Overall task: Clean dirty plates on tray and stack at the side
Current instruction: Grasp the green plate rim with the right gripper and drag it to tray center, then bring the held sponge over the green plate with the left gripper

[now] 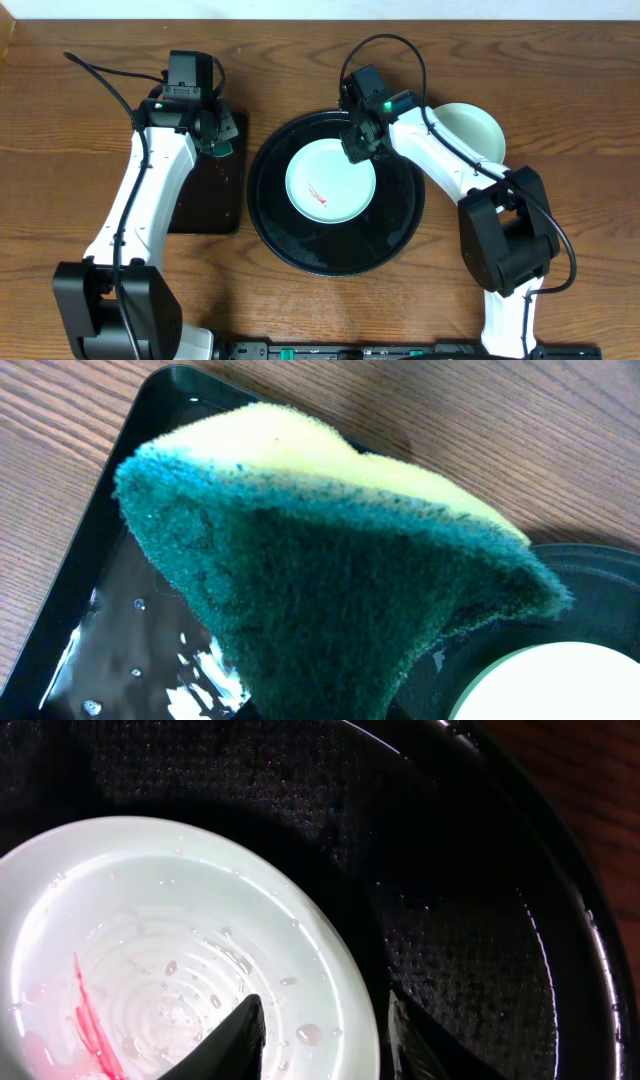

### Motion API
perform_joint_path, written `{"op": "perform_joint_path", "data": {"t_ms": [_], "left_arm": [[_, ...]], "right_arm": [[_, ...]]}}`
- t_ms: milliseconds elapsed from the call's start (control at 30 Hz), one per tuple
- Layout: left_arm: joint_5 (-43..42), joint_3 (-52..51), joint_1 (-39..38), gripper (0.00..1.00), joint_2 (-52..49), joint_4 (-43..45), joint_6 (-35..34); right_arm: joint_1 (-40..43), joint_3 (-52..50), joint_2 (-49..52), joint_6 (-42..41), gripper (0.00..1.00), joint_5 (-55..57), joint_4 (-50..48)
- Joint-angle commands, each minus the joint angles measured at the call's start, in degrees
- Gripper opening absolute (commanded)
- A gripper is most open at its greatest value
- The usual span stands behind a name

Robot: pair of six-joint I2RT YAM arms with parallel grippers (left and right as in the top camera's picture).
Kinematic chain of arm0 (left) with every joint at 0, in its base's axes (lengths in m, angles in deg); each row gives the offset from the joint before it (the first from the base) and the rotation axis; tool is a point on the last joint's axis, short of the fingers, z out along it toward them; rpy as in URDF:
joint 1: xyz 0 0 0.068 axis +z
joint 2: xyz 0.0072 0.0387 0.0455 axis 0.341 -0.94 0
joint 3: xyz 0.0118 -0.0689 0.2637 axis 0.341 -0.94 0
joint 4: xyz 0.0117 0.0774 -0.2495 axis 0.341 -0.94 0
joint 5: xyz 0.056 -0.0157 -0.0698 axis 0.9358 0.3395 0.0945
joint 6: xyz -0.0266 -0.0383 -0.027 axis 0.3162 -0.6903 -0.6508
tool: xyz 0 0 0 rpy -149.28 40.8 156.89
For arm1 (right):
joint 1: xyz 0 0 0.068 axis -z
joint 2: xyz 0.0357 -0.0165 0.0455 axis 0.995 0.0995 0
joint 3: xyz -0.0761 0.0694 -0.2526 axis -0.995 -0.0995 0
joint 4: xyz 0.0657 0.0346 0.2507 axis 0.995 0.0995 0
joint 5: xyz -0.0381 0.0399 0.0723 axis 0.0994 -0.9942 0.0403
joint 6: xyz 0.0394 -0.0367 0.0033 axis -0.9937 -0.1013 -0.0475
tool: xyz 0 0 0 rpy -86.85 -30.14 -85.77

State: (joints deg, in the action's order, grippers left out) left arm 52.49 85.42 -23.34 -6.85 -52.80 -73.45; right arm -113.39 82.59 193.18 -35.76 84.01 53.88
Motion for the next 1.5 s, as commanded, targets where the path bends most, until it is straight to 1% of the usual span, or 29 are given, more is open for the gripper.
{"op": "perform_joint_path", "data": {"t_ms": [0, 100, 367, 467, 567, 600, 767, 800, 1200, 1467], "left_arm": [[0.04, -0.42, 0.04, 0.08, -0.17, 0.15, -0.55], [0.04, -0.42, 0.04, 0.08, -0.17, 0.15, -0.55], [-1.42, -0.42, 0.04, 0.08, -0.17, 0.15, -0.55], [-1.42, -0.42, 0.04, 0.08, -0.17, 0.15, -0.55], [-1.51, -0.42, 0.02, 0.07, -0.17, 0.11, -0.55], [-1.88, -0.46, -0.02, 0.08, -0.17, 0.11, -0.52], [-2.91, -1.33, -1.62, 0.08, -0.17, 0.20, -0.52], [-2.91, -1.60, -2.14, 0.08, -0.17, 0.17, -0.55], [-2.93, -8.46, -8.33, 0.08, -1.07, 5.35, -0.59], [-2.91, -9.20, -12.79, 0.08, -5.77, 8.33, -0.52]], "right_arm": [[0.28, 0.39, 1.97, 1.36, 0.35, 0.44, 0.22], [0.28, 0.35, 2.89, 1.36, 0.29, 0.44, 0.22], [0.17, 0.33, 4.87, 1.33, 0.24, 0.39, 0.42], [0.15, 0.31, 5.14, 1.29, 0.16, 0.39, 0.42], [0.15, 0.28, 5.35, -0.74, 0.02, 0.48, 0.46], [0.15, 0.28, 5.51, -2.23, 0.01, 0.46, 0.46], [0.63, -0.22, 6.27, -16.22, 0.01, 0.44, 0.61], [0.63, -0.35, 6.36, -17.97, 0.01, 0.24, 0.59], [0.50, -0.68, 6.62, -18.18, 0.01, -0.17, 0.20], [0.50, -0.68, 6.62, -18.21, 0.01, -0.24, -0.07]]}}
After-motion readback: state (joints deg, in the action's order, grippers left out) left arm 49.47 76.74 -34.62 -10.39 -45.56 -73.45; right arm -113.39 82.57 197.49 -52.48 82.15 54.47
